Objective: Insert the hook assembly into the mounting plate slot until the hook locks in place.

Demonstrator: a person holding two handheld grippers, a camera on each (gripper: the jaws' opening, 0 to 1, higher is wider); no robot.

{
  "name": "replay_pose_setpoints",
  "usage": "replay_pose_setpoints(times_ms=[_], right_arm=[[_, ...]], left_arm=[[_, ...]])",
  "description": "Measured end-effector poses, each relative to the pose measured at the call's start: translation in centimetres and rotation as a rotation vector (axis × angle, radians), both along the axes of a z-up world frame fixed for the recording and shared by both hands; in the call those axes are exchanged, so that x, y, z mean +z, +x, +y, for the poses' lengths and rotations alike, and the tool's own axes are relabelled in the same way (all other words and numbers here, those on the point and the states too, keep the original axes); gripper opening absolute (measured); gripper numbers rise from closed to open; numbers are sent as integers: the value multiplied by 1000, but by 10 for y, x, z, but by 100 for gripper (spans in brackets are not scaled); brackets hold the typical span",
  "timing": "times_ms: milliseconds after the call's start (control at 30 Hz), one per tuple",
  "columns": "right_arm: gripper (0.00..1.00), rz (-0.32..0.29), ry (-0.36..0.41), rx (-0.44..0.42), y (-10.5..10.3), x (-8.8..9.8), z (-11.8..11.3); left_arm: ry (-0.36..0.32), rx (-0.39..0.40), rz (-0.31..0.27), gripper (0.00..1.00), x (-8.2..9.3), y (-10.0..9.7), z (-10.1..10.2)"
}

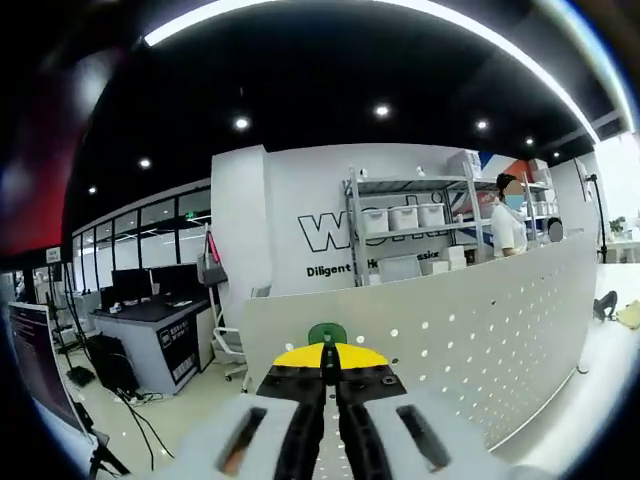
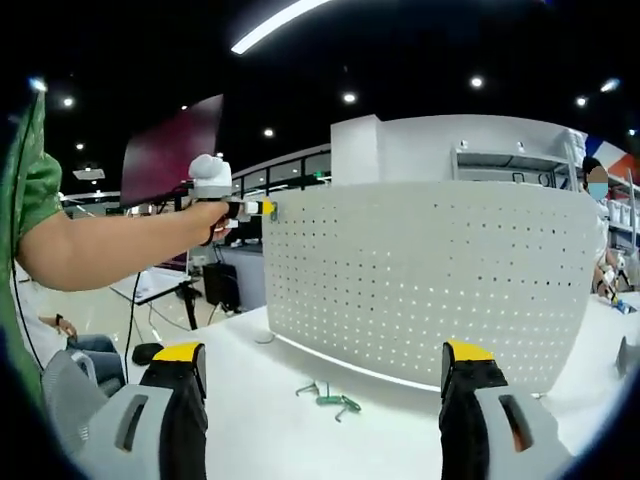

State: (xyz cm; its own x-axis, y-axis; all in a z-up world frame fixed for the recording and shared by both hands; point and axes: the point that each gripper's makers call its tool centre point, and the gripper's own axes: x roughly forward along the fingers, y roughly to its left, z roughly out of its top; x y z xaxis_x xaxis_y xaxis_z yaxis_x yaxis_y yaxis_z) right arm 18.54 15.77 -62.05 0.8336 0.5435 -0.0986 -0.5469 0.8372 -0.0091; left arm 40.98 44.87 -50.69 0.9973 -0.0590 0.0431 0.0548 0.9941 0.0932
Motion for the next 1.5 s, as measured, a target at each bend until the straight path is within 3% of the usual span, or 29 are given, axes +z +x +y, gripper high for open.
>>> replay_pose_setpoints(times_ms=[1500], right_arm=[[98, 4, -22, 1, 1, 3, -2]], left_arm=[[21, -5, -54, 2, -4, 8, 1]])
